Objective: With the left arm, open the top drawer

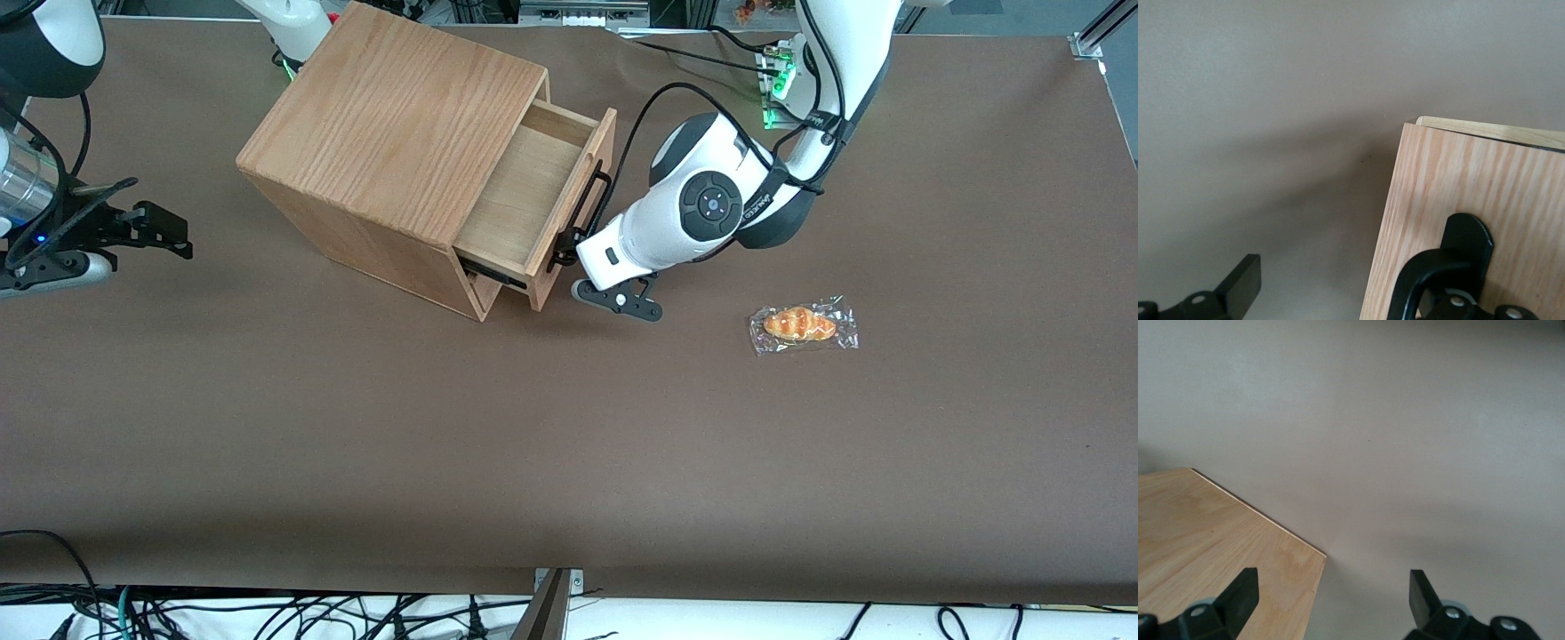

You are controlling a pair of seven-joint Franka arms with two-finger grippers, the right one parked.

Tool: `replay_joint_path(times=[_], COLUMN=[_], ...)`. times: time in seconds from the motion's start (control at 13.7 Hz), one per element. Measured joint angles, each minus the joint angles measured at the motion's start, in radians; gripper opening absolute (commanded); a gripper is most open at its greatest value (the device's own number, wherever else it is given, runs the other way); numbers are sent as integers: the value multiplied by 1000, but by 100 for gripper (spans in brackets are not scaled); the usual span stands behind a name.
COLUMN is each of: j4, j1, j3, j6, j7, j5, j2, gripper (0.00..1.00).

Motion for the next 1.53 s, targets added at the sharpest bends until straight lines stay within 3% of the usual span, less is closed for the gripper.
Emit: replay_joint_path(times=[0.88, 1.53], j4=[27, 204], j1=[24, 175], j3=[-1, 17], j6=[-44, -276], j7=[17, 14], j5=[-5, -27], j2=[0, 0], gripper=[100, 100])
